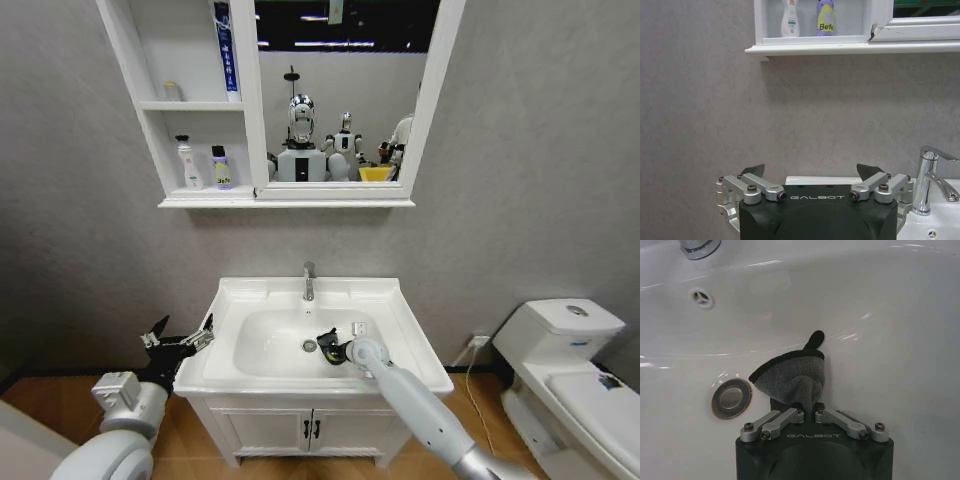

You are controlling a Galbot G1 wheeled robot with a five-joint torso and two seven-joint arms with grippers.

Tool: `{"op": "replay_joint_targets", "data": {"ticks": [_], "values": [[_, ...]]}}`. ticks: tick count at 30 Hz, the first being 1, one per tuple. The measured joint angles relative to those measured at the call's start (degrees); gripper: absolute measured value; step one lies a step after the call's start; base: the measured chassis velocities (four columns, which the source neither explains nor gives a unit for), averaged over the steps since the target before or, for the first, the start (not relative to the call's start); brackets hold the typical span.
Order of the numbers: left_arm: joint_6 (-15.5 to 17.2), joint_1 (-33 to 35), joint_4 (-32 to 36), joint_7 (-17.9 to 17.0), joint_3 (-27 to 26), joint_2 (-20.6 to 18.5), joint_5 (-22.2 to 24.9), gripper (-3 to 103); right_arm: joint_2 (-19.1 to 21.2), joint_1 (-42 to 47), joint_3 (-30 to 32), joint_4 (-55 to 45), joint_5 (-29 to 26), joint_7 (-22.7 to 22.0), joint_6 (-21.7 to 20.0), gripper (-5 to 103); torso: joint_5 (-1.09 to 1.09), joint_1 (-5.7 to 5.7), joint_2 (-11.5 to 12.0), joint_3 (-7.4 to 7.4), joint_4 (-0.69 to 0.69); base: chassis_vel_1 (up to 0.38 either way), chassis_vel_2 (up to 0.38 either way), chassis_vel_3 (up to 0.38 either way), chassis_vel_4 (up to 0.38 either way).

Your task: Move facial cleanser and shampoo from washbasin to cabinet, then wipe washbasin with towel.

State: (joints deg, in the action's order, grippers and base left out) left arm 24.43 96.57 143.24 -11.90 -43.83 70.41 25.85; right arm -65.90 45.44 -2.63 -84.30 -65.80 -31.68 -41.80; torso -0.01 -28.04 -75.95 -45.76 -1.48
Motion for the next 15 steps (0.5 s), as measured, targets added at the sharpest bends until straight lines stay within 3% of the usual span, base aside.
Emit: {"op": "replay_joint_targets", "data": {"ticks": [15], "values": [[0.00, 0.00, 0.00, 0.00, 0.00, 0.00, 0.00, 100, 5.25, 0.28, 1.37, -2.63, 1.88, -0.87, -0.28, 5, 0.00, -0.01, 0.00, -0.01, 0.00, 0.000, 0.000, 0.000, 0.000]]}}
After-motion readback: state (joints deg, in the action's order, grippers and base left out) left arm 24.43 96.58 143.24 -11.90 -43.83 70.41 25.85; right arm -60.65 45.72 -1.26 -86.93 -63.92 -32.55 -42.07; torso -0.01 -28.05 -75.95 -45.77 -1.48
